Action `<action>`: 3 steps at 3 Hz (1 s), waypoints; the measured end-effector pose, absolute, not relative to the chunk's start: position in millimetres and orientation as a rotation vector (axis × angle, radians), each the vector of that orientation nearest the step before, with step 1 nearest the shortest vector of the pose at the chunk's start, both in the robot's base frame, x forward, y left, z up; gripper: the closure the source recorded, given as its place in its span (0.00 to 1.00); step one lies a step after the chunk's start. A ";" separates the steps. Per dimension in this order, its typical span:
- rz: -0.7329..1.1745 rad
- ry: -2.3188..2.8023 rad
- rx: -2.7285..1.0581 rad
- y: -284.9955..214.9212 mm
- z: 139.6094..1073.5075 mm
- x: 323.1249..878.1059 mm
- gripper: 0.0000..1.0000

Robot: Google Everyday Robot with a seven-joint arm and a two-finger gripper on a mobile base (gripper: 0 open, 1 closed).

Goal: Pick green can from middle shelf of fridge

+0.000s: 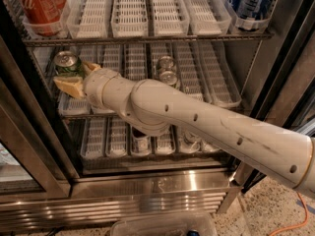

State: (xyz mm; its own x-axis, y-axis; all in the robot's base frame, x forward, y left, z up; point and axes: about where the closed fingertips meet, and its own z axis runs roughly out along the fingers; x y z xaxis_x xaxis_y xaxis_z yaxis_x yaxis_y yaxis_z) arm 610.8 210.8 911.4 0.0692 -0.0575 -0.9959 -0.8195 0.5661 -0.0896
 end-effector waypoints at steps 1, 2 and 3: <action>0.663 1.428 -0.825 190.6 922.8 583.0 1.00; 0.659 1.435 -0.828 186.2 924.9 576.8 1.00; 0.640 1.473 -0.820 169.2 929.6 557.8 1.00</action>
Offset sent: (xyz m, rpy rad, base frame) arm -0.0393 -0.0332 0.0150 -0.0410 0.0226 -0.0222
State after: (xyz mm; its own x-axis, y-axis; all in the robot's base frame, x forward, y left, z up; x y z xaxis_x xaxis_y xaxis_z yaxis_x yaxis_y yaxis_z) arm 557.8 169.2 929.6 0.0244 -0.1117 -0.9934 -0.8021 0.5909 -0.0861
